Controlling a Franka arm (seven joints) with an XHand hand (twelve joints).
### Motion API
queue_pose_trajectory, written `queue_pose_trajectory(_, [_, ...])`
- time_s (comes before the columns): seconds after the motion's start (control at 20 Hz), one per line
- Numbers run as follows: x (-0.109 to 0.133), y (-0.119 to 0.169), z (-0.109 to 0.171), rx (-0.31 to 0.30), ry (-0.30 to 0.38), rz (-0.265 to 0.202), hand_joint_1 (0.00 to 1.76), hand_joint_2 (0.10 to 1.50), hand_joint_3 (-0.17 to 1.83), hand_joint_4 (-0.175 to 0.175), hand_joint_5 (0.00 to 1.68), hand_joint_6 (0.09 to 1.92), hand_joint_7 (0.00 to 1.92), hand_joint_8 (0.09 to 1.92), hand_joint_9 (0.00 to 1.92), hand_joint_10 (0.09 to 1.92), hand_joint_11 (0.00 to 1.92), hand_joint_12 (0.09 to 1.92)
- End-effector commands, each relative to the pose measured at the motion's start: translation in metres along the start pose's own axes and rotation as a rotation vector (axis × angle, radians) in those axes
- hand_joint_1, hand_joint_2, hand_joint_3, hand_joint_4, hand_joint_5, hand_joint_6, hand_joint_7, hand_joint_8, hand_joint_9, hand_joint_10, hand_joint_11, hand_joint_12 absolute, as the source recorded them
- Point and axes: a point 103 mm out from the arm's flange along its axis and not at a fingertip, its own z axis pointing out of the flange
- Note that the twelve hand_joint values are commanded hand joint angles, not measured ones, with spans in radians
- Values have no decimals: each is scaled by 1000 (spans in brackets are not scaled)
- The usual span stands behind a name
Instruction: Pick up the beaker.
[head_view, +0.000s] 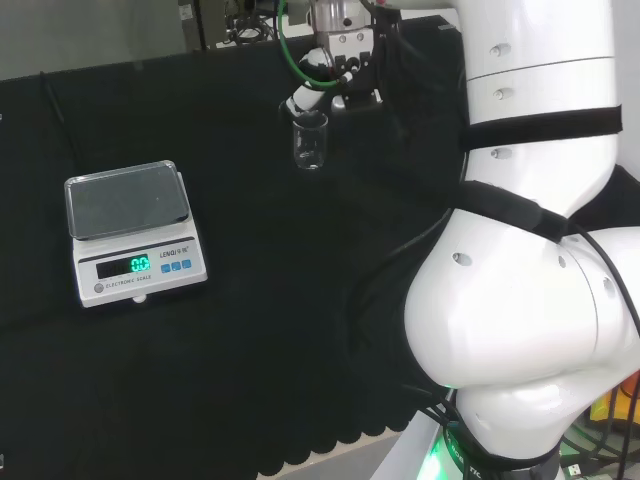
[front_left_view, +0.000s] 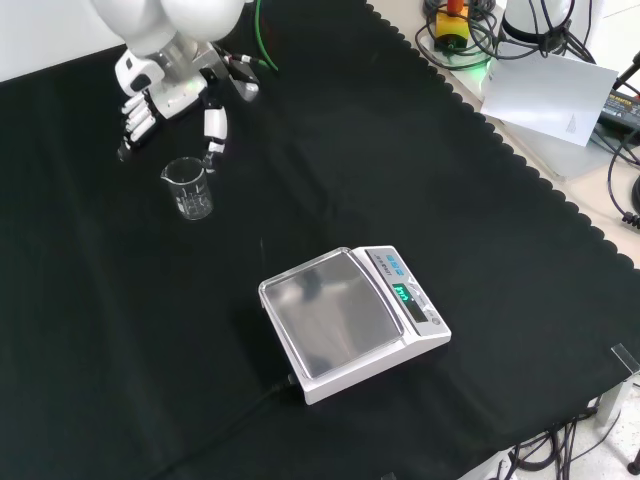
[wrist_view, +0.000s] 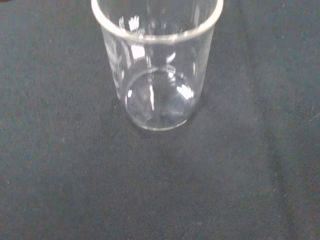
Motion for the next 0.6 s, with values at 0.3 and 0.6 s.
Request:
queue_pose_trajectory(0.3, [3,10,28,63,-9,-3,537,688,243,-2,118,87,68,696,182,847,0,1370])
queue_pose_trajectory(0.6, [-4,22,46,87,-20,2,537,689,241,-2,124,87,69,696,182,849,0,1369])
